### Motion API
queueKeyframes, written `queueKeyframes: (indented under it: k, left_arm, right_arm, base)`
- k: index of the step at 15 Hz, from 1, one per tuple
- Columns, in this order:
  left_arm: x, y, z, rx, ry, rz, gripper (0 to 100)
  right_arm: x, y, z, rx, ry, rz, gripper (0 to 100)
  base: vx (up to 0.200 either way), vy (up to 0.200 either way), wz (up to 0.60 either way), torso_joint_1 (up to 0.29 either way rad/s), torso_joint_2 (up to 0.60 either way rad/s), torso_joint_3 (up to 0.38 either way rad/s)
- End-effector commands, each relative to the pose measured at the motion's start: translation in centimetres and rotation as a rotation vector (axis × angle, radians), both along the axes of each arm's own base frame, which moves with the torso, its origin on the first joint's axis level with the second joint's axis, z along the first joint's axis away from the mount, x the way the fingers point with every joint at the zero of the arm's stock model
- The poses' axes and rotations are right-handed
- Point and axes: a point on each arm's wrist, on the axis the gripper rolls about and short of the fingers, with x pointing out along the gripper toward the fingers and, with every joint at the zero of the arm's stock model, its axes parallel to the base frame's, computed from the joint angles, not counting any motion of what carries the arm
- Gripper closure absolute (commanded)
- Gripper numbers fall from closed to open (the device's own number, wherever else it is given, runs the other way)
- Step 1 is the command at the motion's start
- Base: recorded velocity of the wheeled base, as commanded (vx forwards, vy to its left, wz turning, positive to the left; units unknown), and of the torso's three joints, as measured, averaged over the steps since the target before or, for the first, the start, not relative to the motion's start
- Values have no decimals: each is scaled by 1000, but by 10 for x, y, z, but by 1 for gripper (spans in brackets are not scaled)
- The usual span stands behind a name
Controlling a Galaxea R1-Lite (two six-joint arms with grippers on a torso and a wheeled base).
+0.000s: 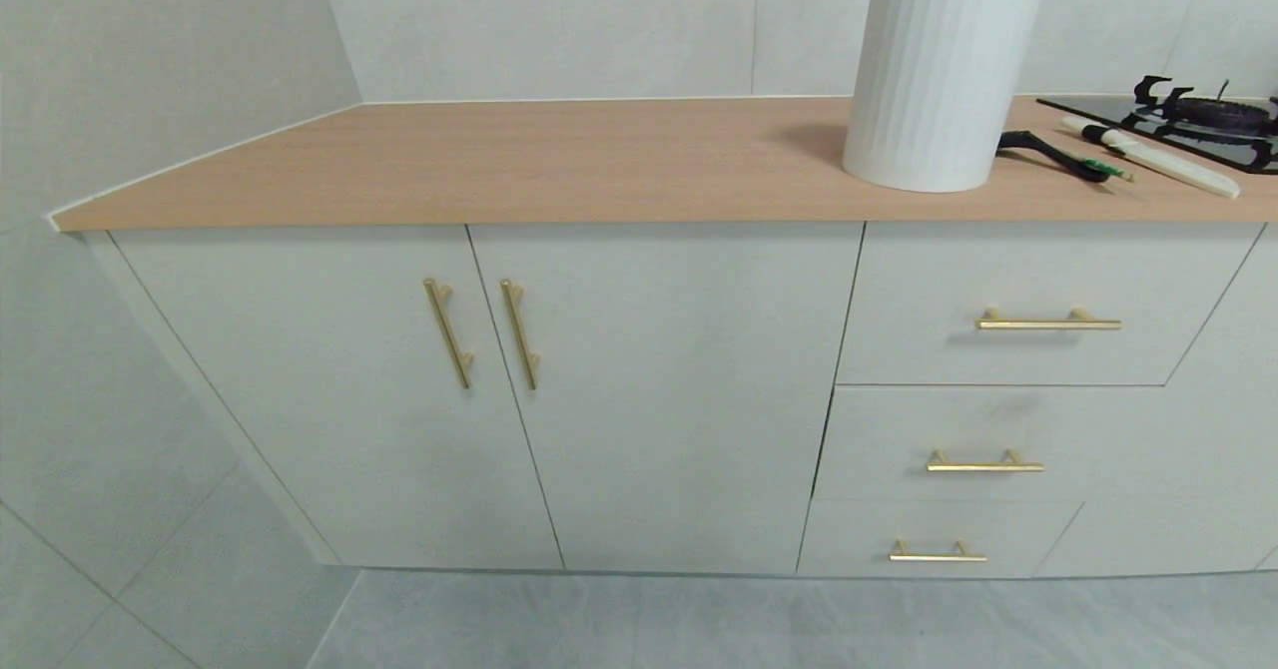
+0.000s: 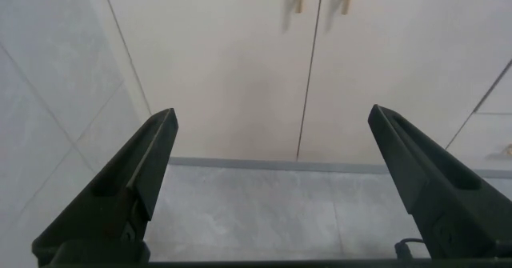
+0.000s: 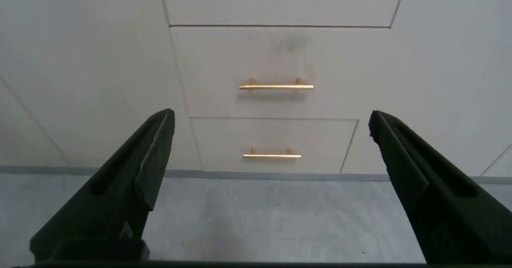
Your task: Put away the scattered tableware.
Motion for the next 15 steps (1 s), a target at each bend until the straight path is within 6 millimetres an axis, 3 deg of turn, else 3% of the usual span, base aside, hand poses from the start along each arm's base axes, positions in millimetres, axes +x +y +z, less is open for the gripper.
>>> queueKeyframes:
  k: [1,7,13,15]
  left_arm:
    - [0,0,0,0,1,0,0]
    - [0,0,0,0,1,0,0]
    - [0,0,0,-2,1,1,0]
    - [0,0,0,0,1,1,0]
  right_arm:
    - [0,0,0,0,1,0,0]
    - [0,0,0,0,1,0,0]
    - [0,0,0,0,1,0,0]
    - [0,0,0,0,1,0,0]
  base:
    - [0,-200,0,12,7,7]
    - [0,-200,0,-2,2,1]
    - [0,0,0,0,0,0]
    - [200,0,0,10,5,2]
